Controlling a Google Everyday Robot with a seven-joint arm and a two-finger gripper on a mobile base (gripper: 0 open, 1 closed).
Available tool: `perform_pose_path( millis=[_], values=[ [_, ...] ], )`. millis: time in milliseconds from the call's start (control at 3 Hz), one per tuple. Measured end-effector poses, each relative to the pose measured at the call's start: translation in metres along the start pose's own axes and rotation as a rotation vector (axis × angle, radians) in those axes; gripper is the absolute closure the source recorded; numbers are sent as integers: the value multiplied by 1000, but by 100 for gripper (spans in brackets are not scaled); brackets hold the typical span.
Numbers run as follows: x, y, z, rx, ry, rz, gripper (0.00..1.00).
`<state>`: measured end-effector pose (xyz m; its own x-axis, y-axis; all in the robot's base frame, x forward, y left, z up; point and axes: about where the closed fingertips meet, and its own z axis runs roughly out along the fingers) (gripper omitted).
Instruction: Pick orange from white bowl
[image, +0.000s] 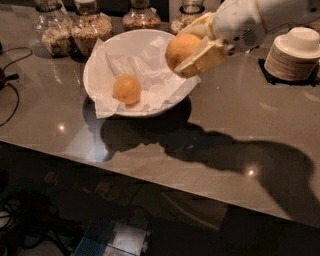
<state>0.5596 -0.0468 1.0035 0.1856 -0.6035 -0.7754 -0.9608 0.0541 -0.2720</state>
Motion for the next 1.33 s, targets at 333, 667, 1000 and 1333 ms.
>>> perform_pose_path(
  millis=[333, 667, 1000, 1333],
  values=[
    [-23, 40, -45, 68, 11, -24, 100],
    [-36, 87, -70, 84, 69, -57, 100],
    [-44, 123, -72, 42, 90, -115, 100],
    [-52, 138, -59, -41, 33, -227, 100]
  ],
)
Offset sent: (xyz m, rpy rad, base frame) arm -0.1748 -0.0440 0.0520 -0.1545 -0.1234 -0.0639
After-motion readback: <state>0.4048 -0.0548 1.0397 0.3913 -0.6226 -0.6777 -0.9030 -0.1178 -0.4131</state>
